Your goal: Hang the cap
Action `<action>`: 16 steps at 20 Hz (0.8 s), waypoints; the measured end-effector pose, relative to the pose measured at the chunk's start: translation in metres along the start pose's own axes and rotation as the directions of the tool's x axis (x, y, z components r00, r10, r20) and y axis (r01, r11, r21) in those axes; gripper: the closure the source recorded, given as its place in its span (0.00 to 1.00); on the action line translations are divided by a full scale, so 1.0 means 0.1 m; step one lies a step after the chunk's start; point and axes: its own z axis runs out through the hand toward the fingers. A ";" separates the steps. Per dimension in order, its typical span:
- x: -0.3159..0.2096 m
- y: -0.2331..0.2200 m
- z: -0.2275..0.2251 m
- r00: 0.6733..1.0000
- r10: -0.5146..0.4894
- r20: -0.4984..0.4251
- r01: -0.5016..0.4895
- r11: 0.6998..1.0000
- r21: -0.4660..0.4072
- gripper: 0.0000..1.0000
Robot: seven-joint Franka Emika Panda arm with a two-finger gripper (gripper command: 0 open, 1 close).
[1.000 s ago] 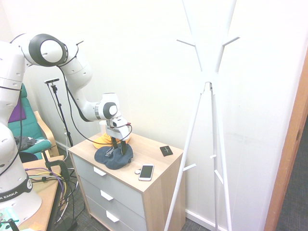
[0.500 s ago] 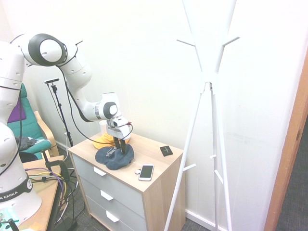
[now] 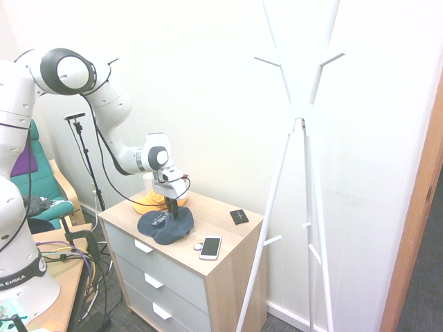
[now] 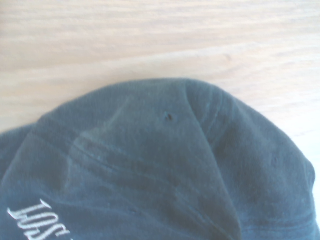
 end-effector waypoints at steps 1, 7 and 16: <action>0.02 0.01 0.00 1.000 -0.017 -0.010 0.017 1.000 -0.026 1.00; 0.33 0.09 -0.33 0.978 -0.123 -0.167 0.088 0.975 -0.206 1.00; 1.17 0.55 -1.78 0.858 -0.174 -0.482 -0.023 0.926 -0.377 1.00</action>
